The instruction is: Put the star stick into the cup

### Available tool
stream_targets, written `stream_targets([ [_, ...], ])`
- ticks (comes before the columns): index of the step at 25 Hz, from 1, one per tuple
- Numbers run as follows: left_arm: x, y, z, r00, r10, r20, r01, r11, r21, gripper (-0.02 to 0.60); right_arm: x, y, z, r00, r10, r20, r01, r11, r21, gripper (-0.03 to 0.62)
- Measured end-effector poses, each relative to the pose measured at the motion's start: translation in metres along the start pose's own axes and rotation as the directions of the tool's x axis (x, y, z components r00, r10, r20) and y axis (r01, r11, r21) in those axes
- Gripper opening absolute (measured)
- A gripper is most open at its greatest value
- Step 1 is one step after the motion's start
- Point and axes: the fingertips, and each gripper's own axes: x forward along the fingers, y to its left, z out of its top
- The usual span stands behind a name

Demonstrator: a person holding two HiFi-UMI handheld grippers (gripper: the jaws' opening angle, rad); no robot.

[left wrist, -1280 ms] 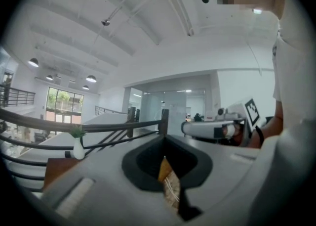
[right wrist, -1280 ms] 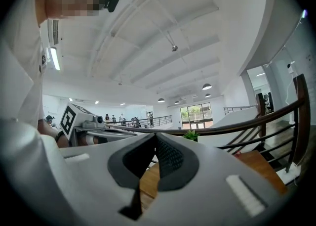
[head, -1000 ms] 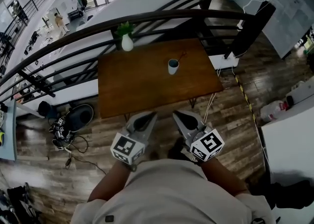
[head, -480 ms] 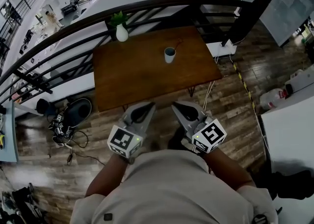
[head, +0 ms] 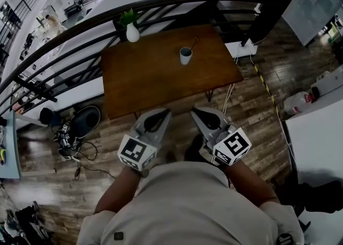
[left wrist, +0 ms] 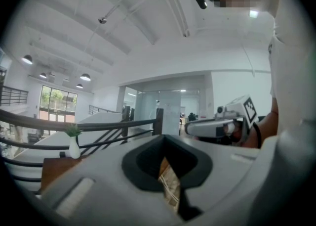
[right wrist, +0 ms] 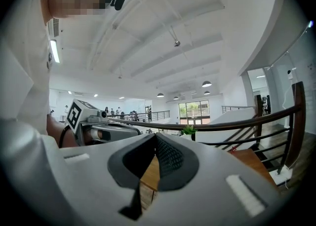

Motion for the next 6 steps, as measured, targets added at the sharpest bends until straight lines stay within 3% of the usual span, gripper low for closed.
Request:
stream_targets([
  [6,-0.0094,-0.0007,-0.0005,1.000,-0.008,0.002,0.008,1.000,0.013,0.002,-0.0024,0.0036,0.0041,1.000,-0.020,0.006,0.019,1.000,0.004,0.008],
])
